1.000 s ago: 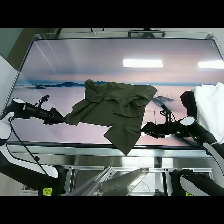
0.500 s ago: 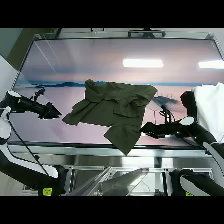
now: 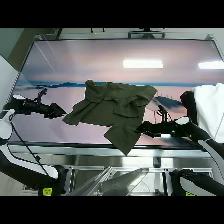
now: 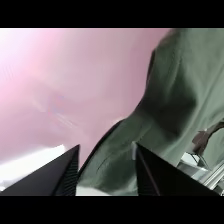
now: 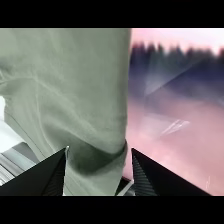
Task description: Fold the shirts.
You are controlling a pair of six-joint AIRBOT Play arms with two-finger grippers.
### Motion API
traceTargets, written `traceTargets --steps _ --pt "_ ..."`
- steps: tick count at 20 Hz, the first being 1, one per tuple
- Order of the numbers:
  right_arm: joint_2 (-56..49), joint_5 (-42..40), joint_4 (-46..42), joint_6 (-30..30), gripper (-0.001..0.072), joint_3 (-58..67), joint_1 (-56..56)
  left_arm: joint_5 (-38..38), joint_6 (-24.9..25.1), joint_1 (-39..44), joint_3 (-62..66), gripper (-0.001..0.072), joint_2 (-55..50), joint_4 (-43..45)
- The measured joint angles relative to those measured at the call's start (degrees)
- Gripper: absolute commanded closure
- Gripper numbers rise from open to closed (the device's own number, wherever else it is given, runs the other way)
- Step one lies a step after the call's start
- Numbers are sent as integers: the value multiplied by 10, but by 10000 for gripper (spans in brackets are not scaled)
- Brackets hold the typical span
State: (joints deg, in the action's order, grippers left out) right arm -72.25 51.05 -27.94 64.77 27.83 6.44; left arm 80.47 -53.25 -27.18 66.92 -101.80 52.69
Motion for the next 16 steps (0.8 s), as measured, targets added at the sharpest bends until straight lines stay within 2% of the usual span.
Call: traceTargets --steps 1,3,8,9,10,11,14,15,16 --pt "-1 -2 2 -2 253 0 0 4 4 6 -1 306 -3 1" --pt "-1 -2 6 -6 253 0 0 27 8 21 -2 358 -16 7" --pt "-2 -2 10 -10 253 0 0 70 12 48 10 358 -41 12" --pt "-2 -1 10 -10 253 0 0 73 11 50 13 391 -42 13" --pt "-2 0 10 -10 253 0 0 74 9 52 14 591 -44 16" --pt "-2 1 11 -10 253 1 0 69 9 53 16 687 -45 28" --pt "-11 1 19 -14 256 7 0 73 9 55 18 688 -46 37" --pt "-17 2 26 -20 323 10 0 75 9 55 18 688 -47 37" --pt "-24 1 33 -27 428 13 0 76 11 55 18 688 -47 38"
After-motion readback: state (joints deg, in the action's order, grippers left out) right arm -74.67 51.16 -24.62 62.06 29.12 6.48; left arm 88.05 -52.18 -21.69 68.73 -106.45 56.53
